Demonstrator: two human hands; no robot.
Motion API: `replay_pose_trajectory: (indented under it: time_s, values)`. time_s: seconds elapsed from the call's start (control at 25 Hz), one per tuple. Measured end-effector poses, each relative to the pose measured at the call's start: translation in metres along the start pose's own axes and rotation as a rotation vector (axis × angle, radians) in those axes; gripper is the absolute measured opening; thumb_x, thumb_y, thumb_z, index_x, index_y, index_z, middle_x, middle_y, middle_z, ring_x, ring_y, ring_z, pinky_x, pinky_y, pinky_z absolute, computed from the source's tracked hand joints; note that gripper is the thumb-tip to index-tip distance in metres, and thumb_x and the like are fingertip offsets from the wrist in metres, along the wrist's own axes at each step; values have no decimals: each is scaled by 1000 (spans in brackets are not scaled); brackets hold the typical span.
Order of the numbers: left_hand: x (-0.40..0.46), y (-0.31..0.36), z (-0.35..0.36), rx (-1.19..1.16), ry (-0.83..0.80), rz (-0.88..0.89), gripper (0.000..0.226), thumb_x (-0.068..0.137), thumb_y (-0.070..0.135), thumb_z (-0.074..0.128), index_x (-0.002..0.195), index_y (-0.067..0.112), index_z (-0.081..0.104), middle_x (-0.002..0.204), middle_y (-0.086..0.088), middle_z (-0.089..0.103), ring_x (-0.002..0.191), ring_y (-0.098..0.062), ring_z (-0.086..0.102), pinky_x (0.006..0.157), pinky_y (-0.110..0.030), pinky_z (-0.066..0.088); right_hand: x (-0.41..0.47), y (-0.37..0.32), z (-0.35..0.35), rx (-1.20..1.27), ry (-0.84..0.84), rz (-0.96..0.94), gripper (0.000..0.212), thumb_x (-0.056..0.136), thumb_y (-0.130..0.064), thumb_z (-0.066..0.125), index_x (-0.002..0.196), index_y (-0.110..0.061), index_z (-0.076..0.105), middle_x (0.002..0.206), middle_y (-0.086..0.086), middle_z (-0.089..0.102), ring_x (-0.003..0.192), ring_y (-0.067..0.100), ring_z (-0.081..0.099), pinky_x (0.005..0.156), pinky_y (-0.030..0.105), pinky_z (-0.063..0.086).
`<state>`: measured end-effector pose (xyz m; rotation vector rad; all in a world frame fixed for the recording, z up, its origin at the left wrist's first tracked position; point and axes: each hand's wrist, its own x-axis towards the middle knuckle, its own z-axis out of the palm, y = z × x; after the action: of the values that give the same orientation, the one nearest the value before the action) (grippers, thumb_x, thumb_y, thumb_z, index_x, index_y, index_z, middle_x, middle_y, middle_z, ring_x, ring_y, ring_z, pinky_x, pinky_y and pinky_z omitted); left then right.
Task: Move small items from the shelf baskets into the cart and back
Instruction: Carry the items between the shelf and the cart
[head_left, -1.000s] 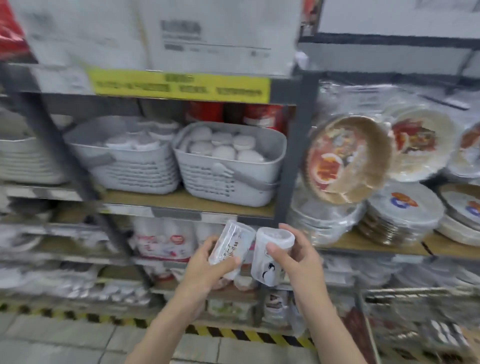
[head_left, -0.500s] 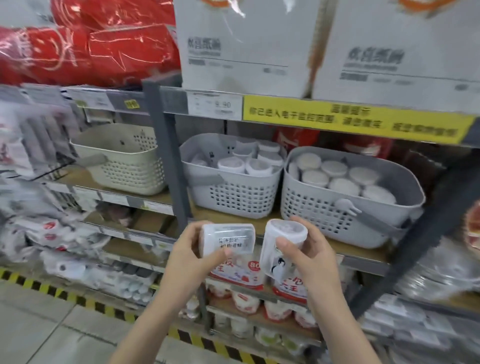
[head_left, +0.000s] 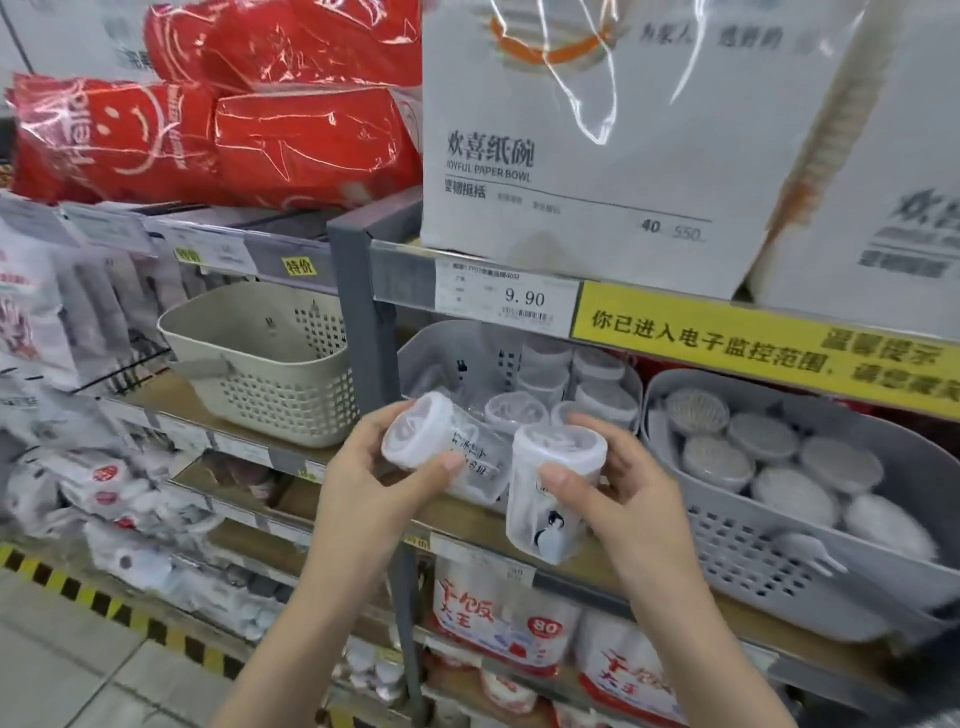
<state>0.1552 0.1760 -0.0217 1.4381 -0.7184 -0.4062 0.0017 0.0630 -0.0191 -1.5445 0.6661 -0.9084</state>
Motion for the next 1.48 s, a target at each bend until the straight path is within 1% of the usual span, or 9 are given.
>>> replay_pose_trajectory:
  time_s: [0.16, 0.48, 0.6, 0.76, 0.88, 1.0, 1.24, 1.36, 1.48]
  values:
    - [21, 4, 16, -26, 76, 105, 48, 65, 30, 83, 105, 33, 58, 100, 9, 67, 94, -9, 65, 80, -26, 52, 27, -9, -12, -1, 31, -89, 51, 55, -46, 71, 103, -33, 64, 98, -17, 71, 90, 2, 66, 70, 18, 53]
    - [49, -13, 43, 153, 232, 215, 51, 76, 20, 77, 118, 28, 49, 109, 12, 59, 97, 0, 57, 82, -12, 45, 60, -1, -9, 73, 71, -154, 45, 65, -27, 75, 107, -29, 60, 107, -13, 69, 100, 2, 65, 85, 19, 52]
    - [69, -19, 49, 314, 218, 320, 56, 76, 17, 76, 125, 18, 50, 113, 7, 54, 102, -7, 53, 85, -14, 41, 75, -2, -6, 24, 98, -199, 40, 74, -19, 77, 110, -23, 60, 106, -11, 69, 100, 2, 65, 86, 18, 51]
    - [93, -25, 51, 497, 153, 366, 50, 76, 21, 74, 121, 13, 53, 112, 1, 54, 104, -14, 51, 73, -8, 31, 98, -2, 1, -39, 121, -210, 31, 78, -15, 76, 102, -28, 61, 105, -4, 70, 97, 2, 64, 87, 19, 50]
    - [105, -26, 53, 539, 99, 272, 53, 78, 21, 72, 126, 14, 51, 119, 0, 56, 105, -15, 53, 74, -14, 34, 126, 0, 10, -225, 110, -117, 16, 79, -25, 76, 82, -31, 61, 85, -11, 67, 73, -6, 62, 72, 14, 48]
    - [115, -30, 54, 536, 27, 179, 43, 78, 26, 69, 118, 16, 55, 105, 5, 63, 92, -14, 61, 67, -23, 47, 154, 4, 17, -306, 19, 29, 11, 85, -26, 69, 89, -17, 63, 78, -13, 63, 63, -4, 62, 52, 8, 43]
    - [116, -29, 47, 665, -169, 140, 50, 82, 36, 68, 125, 14, 54, 113, -3, 65, 102, -22, 62, 73, -26, 48, 196, 21, 30, -432, -188, 139, 23, 90, -36, 61, 104, -18, 59, 96, -3, 61, 96, 16, 59, 83, 28, 48]
    - [113, -27, 42, 679, -188, 163, 47, 85, 34, 65, 124, 12, 54, 115, -6, 65, 108, -24, 58, 73, -25, 44, 193, 19, 36, -454, -282, 87, 16, 84, -22, 71, 87, -30, 57, 88, -11, 61, 84, 7, 60, 73, 18, 49]
    - [115, -31, 42, 725, -217, 166, 33, 88, 34, 59, 112, 12, 58, 110, -8, 66, 109, -28, 56, 79, -31, 46, 192, 22, 34, -576, -310, 9, 24, 81, -20, 73, 94, -32, 57, 107, -6, 63, 103, 13, 60, 93, 27, 49]
